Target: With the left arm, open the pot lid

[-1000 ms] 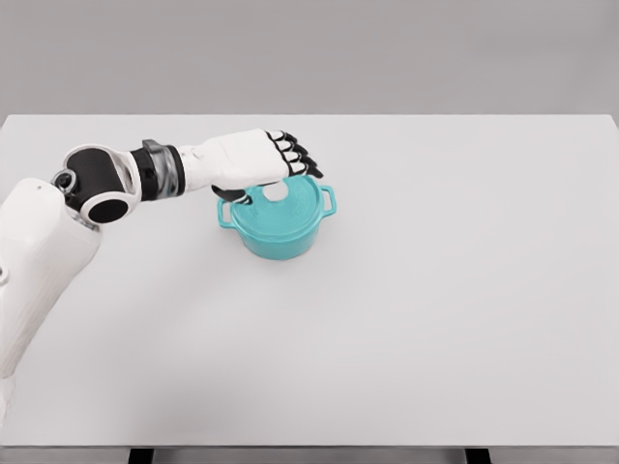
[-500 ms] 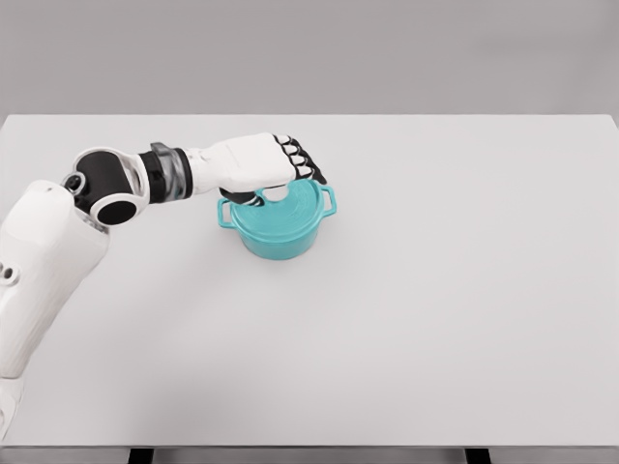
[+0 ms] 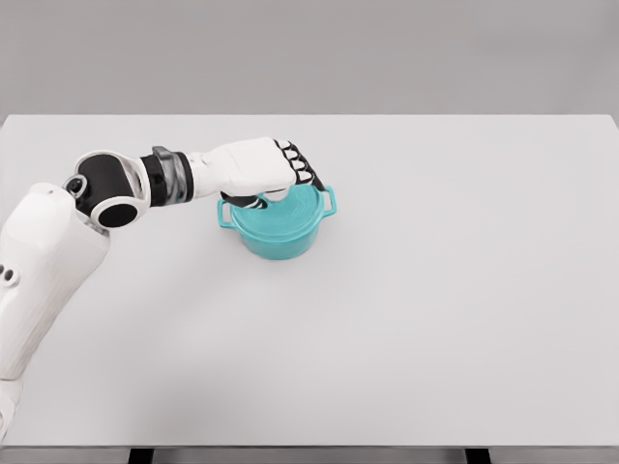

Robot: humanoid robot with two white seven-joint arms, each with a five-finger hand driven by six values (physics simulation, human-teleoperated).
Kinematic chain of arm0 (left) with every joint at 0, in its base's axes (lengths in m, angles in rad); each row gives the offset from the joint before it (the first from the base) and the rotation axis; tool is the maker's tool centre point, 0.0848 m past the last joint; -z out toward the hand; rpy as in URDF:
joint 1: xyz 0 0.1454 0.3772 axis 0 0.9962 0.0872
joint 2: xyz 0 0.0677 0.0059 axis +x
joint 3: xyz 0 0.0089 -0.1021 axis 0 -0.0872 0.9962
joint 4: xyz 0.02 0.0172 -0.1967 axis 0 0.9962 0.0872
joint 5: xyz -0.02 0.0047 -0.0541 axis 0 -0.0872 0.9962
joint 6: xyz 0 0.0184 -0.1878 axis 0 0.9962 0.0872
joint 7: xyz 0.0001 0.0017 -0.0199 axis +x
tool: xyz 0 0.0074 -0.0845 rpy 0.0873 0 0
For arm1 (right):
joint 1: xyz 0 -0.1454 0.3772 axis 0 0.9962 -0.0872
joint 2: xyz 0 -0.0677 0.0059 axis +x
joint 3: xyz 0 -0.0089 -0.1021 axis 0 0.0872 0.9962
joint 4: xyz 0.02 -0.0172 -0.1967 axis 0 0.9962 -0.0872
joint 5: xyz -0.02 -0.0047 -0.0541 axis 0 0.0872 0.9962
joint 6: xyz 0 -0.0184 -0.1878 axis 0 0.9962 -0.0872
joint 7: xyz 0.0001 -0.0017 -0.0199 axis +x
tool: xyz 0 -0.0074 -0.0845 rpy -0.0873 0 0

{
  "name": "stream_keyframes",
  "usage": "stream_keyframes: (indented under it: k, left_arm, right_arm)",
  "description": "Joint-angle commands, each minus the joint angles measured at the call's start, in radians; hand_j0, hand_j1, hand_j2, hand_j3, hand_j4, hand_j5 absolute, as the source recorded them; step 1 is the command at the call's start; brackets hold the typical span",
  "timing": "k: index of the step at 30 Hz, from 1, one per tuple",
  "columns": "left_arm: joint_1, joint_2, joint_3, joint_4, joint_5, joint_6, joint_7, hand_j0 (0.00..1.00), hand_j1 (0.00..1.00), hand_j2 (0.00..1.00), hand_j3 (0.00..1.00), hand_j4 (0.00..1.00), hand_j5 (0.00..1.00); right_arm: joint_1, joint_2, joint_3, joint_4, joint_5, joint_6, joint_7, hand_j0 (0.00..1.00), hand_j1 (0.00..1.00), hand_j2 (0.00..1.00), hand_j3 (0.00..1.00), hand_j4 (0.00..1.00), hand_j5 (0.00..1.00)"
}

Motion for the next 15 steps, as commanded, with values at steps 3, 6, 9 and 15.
stream_keyframes:
  k: [3,6,9,15]
  left_arm:
    - [0.000,0.004,0.000,-0.001,0.005,0.003,0.001,0.78,0.78,0.78,0.78,0.78,0.78]
    - [0.000,0.006,-0.004,-0.001,0.006,0.003,0.001,0.77,0.77,0.77,0.77,0.77,0.77]
    - [-0.002,0.007,-0.015,-0.003,0.006,0.003,0.001,0.76,0.76,0.76,0.76,0.76,0.76]
    - [0.000,0.007,-0.029,-0.001,0.006,0.003,0.001,0.75,0.75,0.75,0.75,0.75,0.75]
  right_arm:
    - [0.000,0.000,0.000,0.000,-0.002,-0.001,0.000,1.00,1.00,1.00,1.00,1.00,1.00]
    - [0.000,0.000,0.000,0.000,-0.001,0.001,0.000,1.00,1.00,1.00,1.00,1.00,1.00]
    - [0.000,0.000,0.000,0.000,-0.001,-0.001,0.000,1.00,1.00,1.00,1.00,1.00,1.00]
    - [0.000,0.000,0.000,0.000,-0.001,-0.001,0.000,1.00,1.00,1.00,1.00,1.00,1.00]
